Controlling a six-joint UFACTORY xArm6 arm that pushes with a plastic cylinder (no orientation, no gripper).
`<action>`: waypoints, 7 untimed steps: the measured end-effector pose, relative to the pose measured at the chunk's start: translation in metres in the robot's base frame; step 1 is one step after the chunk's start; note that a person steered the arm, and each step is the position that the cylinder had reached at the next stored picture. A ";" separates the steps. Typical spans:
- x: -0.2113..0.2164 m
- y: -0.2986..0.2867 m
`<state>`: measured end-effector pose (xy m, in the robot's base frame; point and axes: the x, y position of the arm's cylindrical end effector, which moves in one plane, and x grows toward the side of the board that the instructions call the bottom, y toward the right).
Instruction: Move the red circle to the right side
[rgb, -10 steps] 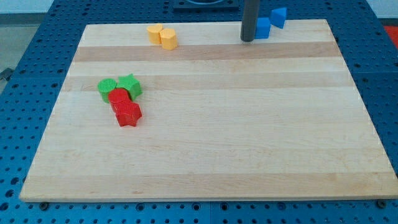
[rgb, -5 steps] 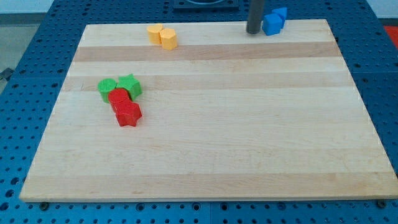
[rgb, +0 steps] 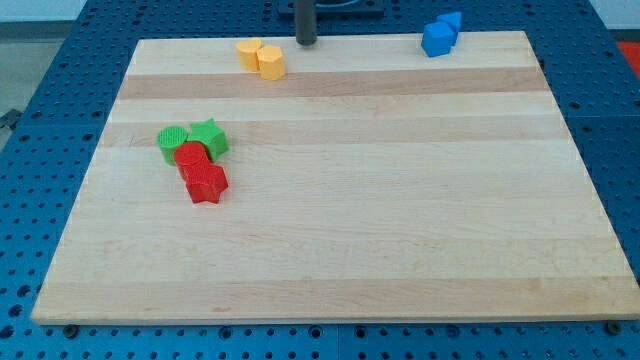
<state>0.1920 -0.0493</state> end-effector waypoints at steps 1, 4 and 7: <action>0.001 -0.036; 0.000 -0.177; 0.114 -0.255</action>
<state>0.3061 -0.3045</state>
